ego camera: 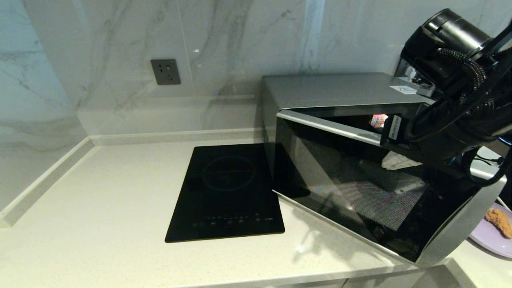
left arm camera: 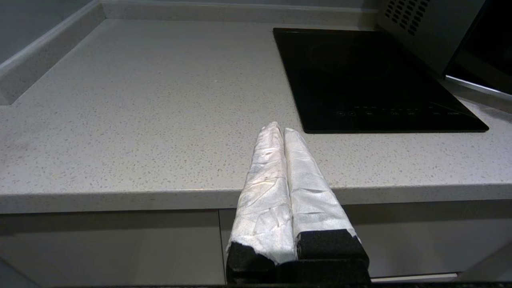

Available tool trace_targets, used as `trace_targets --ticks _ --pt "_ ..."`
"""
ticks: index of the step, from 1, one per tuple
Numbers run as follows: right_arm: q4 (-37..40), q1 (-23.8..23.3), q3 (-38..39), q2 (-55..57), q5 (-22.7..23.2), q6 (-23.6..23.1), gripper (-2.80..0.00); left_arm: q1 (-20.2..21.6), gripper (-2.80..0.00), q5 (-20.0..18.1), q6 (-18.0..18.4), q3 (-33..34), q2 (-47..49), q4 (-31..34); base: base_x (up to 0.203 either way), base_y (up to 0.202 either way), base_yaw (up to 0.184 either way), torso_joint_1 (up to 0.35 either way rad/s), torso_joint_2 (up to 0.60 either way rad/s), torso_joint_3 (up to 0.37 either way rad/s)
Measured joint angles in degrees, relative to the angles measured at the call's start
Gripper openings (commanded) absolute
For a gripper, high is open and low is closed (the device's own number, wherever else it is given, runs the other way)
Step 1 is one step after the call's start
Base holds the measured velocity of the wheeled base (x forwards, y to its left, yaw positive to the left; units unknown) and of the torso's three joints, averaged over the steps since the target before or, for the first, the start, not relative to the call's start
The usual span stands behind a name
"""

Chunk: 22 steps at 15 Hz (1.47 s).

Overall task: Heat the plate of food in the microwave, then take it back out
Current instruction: Close the microwave oven

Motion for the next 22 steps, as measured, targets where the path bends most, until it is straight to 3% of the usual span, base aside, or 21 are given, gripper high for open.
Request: trace_targets --ticks 6,9,18,22 --pt "-8.68 -10.17 -0.01 2.07 0.08 -3.24 -2.80 0.00 -2.80 0.00 0.00 0.00 0.00 -0.01 0.000 0.000 0.000 0.000 0.00 0.000" --pt "-12.89 -13.12 -0.01 3.53 0.11 -4.30 -2.80 0.00 -2.80 0.02 0.00 0.00 0.00 -0.01 0.000 0.000 0.000 0.000 0.00 0.000" --pt "-30.50 -17.85 0.11 8.54 1.00 -6.87 -2.80 0.00 -2.80 0.02 0.00 0.00 0.00 -0.01 0.000 0.000 0.000 0.000 0.00 0.000" --pt "-31.24 -19.01 0.10 10.21 3.55 -6.97 -2.80 0.00 -2.80 0.00 -0.02 0.00 0.00 -0.01 0.000 0.000 0.000 0.000 0.00 0.000"
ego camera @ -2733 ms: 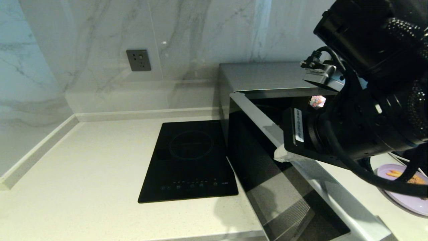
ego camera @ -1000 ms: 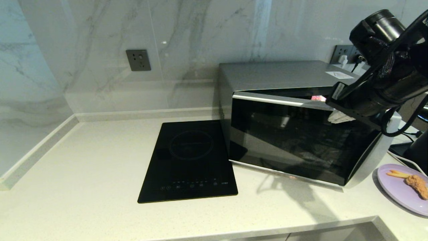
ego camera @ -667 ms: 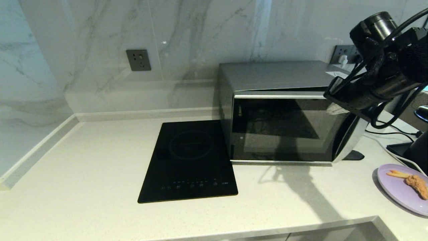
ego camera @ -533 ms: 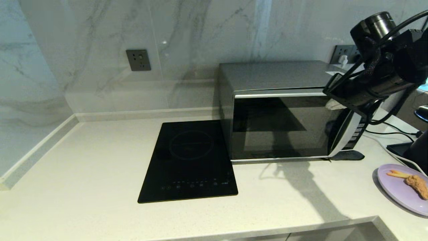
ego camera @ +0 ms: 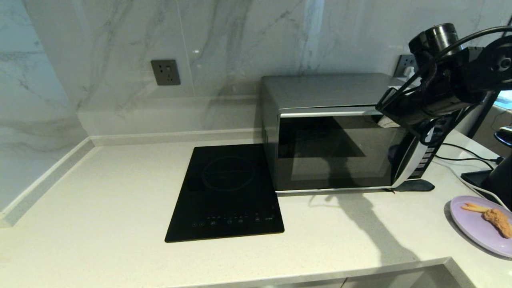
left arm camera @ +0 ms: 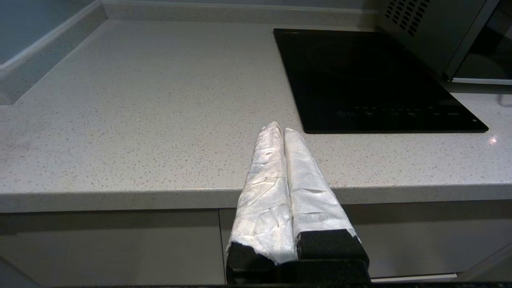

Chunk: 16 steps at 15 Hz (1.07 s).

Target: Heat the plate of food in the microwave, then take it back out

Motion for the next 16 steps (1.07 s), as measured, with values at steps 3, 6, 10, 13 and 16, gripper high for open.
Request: trace_targets --ticks 3,6,10,13,16 --pt "-1.74 -0.87 0.00 0.75 0.46 -0.11 -2.80 -0.02 -2.80 -0.02 0.02 0.00 0.00 0.02 0.000 0.000 0.000 0.000 0.00 0.000" --pt "-2.70 -1.33 -0.05 1.10 0.72 -0.20 -2.80 0.00 -2.80 -0.01 0.02 0.00 0.00 0.00 0.000 0.000 0.000 0.000 0.00 0.000" --pt "-3.49 -1.44 0.01 0.93 0.97 -0.09 -2.80 0.00 -2.80 -0.01 0.00 0.00 0.00 0.02 0.000 0.000 0.000 0.000 0.00 0.000" --pt "-3.99 -1.46 1.74 -0.91 0.95 -0.15 -2.80 0.00 -2.80 0.00 0.00 0.00 0.00 0.00 0.000 0.000 0.000 0.000 0.00 0.000" --pt "-3.77 -1.44 5.90 -5.13 0.94 -0.90 -2.80 0.00 -2.80 -0.02 0.00 0.00 0.00 0.00 0.000 0.000 0.000 0.000 0.00 0.000"
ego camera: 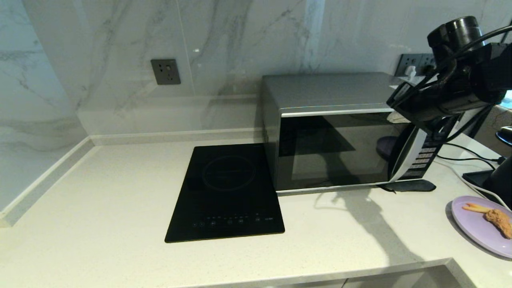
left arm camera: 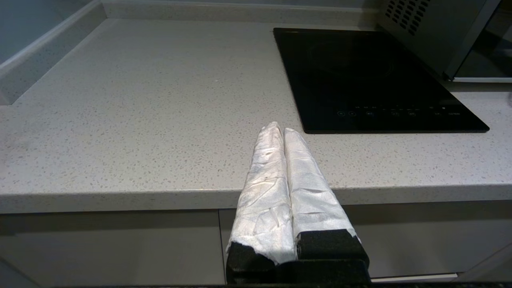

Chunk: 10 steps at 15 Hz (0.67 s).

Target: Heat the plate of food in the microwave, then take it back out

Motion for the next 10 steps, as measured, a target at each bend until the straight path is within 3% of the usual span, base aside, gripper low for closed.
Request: trace_targets --ticks 6,10 --pt "0.10 0.07 18.92 -15.79 0.73 -6.56 -2.80 0.00 -2.80 0.02 0.02 0.00 0.00 0.00 0.000 0.000 0.000 0.000 0.00 0.000" --pt "0.24 2.22 27.32 -27.22 9.38 -14.41 -2.80 0.00 -2.80 0.00 0.00 0.00 0.00 0.00 0.000 0.000 0.000 0.000 0.00 0.000"
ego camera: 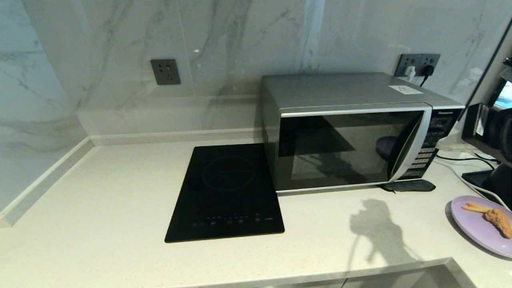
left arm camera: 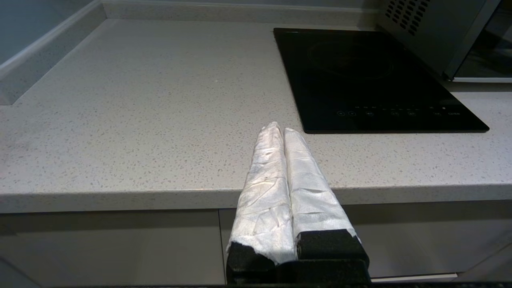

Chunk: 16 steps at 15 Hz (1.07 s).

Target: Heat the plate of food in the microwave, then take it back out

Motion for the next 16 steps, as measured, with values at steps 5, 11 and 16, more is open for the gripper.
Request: trace_targets --ticks 5,11,16 --pt "-0.10 3.77 4.36 -12.65 13.66 -4.31 -2.80 0.00 -2.80 0.02 0.00 0.00 0.00 0.00 0.000 0.000 0.000 0.000 0.00 0.000" --pt "1.37 -4.06 13.01 -33.66 15.40 -4.79 -2.80 0.00 -2.80 0.02 0.02 0.00 0.00 0.00 0.000 0.000 0.000 0.000 0.00 0.000" --pt "6.11 -11.00 15.81 -45.16 3.66 -6.64 -2.80 0.00 -2.80 0.02 0.00 0.00 0.00 0.00 0.000 0.000 0.000 0.000 0.00 0.000"
